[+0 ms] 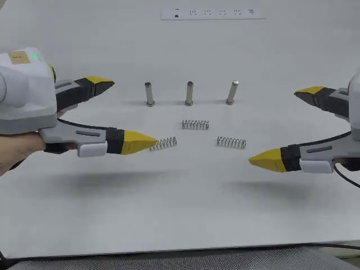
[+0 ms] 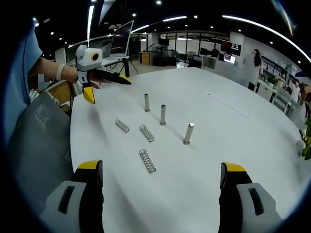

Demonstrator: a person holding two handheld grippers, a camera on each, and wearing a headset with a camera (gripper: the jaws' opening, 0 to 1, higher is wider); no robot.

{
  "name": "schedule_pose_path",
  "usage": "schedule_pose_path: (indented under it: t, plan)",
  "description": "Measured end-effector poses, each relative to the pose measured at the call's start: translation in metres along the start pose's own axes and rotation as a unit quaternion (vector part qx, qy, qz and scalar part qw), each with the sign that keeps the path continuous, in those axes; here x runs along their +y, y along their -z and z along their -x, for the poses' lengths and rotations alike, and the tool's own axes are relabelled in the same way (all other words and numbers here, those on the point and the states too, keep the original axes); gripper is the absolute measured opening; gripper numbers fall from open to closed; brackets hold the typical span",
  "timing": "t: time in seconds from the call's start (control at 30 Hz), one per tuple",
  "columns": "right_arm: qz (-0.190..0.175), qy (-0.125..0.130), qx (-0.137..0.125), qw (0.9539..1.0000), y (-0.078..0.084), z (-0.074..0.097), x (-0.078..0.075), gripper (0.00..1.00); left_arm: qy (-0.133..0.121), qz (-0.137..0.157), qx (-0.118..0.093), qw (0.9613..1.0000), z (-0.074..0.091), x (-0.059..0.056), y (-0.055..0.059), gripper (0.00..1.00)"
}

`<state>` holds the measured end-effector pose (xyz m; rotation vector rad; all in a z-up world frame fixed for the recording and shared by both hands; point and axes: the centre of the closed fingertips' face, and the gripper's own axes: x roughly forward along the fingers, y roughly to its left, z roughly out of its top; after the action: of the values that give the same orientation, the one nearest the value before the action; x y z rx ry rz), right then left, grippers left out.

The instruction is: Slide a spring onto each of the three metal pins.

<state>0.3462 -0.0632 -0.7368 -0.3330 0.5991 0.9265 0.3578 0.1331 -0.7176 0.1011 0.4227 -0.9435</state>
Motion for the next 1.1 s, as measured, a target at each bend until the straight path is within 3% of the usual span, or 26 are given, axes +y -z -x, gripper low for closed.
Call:
schedule_pose_path:
  t: [0.3, 0.6, 1.1]
  plan:
    - [-0.002, -0.001, -0.006, 1.0, -0.003, 0.003, 0.0, 1.0, 0.01, -0.005, 0.009, 0.9999, -0.001, -0.01, 0.012, 0.84]
    - [-0.003, -0.001, -0.009, 1.0, -0.003, 0.005, 0.002, 1.0, 0.005, -0.006, 0.014, 0.9999, 0.0, -0.011, 0.019, 0.77]
    - [-0.01, -0.005, -0.003, 0.9999, 0.002, 0.004, 0.004, 1.0, 0.007, -0.009, 0.03, 0.9995, -0.012, -0.013, 0.041, 0.53]
